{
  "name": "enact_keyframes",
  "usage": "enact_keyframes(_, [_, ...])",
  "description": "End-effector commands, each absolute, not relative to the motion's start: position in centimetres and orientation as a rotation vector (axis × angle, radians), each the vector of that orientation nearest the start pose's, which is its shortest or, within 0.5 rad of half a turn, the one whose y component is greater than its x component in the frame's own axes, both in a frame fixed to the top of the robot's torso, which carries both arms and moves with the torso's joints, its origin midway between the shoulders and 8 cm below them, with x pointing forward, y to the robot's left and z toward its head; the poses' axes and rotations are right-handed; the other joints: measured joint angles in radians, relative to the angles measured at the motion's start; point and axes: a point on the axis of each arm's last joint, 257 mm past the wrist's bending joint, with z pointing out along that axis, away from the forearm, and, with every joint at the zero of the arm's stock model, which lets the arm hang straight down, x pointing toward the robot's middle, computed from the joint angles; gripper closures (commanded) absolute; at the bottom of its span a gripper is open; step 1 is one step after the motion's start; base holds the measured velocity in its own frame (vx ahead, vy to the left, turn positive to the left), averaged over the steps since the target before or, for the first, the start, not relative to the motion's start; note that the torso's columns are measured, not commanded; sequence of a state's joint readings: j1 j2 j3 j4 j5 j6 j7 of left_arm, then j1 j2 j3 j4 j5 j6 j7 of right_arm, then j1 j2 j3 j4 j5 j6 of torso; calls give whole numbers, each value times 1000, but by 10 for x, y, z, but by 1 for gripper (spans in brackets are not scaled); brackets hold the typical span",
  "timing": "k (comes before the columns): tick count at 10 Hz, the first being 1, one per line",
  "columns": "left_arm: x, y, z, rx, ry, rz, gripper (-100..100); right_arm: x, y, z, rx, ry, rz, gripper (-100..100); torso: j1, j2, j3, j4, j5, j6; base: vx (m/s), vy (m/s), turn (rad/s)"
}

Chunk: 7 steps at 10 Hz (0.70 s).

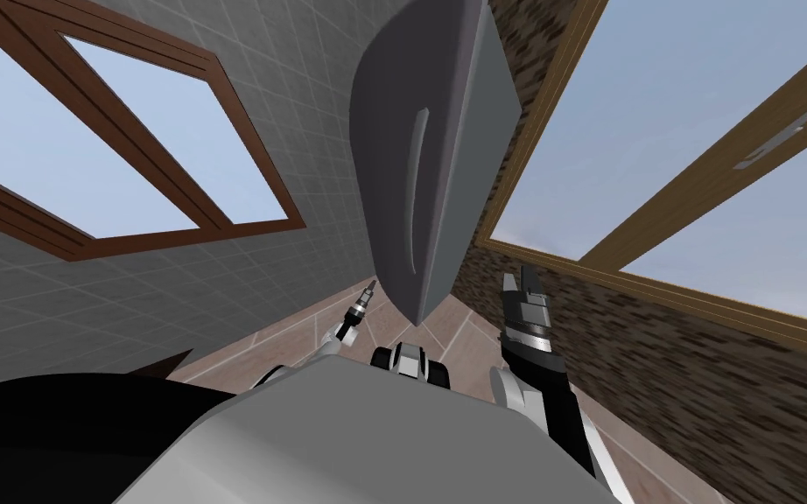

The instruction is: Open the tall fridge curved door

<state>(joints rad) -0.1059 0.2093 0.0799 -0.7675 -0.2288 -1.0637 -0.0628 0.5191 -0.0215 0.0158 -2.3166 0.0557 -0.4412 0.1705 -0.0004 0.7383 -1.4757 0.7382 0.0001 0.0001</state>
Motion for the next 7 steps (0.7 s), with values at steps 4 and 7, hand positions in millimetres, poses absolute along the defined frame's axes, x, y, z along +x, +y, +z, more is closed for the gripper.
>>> enact_keyframes(4, [485, 288, -288, -630, 1182, -1062, -100, 347, -268, 23, 571, 728, 1109, 0, 2, -1, -1, 0, 0, 0, 94, -213, 49])
enact_keyframes(7, [489, 295, -288, -653, 1167, -1026, -100, 347, -268, 23, 571, 728, 1109, 0, 1, 1, 1, 0, 0, 0, 74, -211, 47])
